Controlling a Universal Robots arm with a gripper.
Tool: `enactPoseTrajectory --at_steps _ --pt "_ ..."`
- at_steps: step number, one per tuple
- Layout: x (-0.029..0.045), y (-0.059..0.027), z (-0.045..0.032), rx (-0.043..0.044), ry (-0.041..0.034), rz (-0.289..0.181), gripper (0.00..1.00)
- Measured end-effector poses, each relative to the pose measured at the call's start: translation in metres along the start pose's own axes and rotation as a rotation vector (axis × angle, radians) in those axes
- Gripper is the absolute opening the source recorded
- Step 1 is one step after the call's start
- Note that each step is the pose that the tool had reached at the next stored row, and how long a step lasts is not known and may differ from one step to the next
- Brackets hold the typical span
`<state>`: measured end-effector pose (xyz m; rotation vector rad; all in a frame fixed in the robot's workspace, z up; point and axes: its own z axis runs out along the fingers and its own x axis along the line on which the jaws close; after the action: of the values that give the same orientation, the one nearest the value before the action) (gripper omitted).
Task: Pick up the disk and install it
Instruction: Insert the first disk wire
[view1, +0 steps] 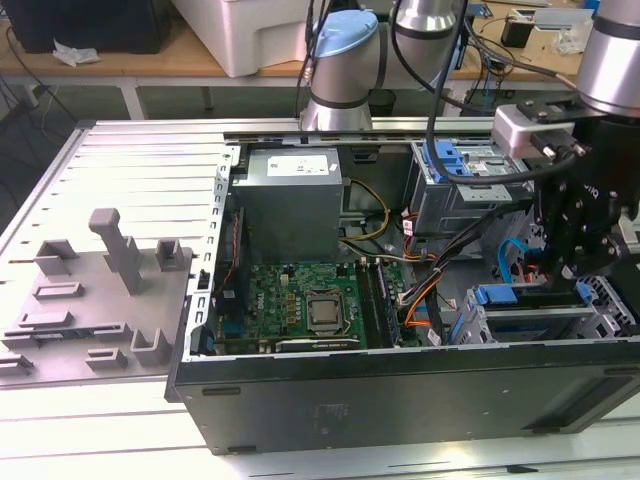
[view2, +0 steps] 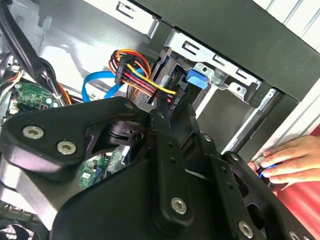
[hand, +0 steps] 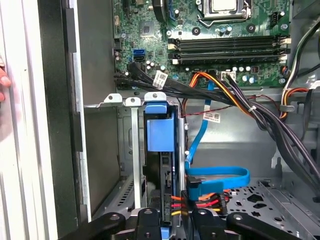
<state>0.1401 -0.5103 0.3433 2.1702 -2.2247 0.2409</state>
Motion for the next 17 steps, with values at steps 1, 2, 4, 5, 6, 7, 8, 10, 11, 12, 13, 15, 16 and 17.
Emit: enactPoseTrajectory --at_steps 1,2,4,5,6,7,8,10,11,12,13,15,16,17 --pt "-0.0004 -0.0002 -0.0021 0.0 -0.0001 0.0 0.31" --pt "-0.001 -0.0003 -0.0044 -0.0001 -0.0001 0.0 0.31" --pt "-0.0024 -0.0007 -0.0091 0.0001 -0.0001 0.0 0.31" --pt "-0.0033 -0.0009 -0.0117 0.0002 -0.0001 0.0 0.31" --pt "-0.0042 -0.0011 -0.0144 0.0003 -0.0002 0.0 0.31" --pt "-0.0056 -0.0014 -0.0184 0.0003 -0.0002 0.0 0.31" --pt "-0.0068 -0.0016 -0.0211 0.0004 -0.0001 0.0 0.31" --pt "-0.0099 -0.002 -0.026 0.0005 -0.0002 0.0 0.31" --pt "-0.011 -0.0021 -0.0278 0.0005 0.0 0.0 0.31" --pt "-0.0122 -0.0022 -0.0292 0.0005 -0.0001 0.0 0.31" --pt "-0.0128 -0.0022 -0.0296 0.0005 -0.0001 0.0 0.31" --pt "-0.0128 -0.0022 -0.0296 0.0005 -0.0001 0.0 0.31" --pt "-0.0128 -0.0022 -0.0297 0.0005 0.0 0.0 0.31" --pt "-0.0129 -0.0021 -0.0297 0.0005 0.0 0.0 0.31"
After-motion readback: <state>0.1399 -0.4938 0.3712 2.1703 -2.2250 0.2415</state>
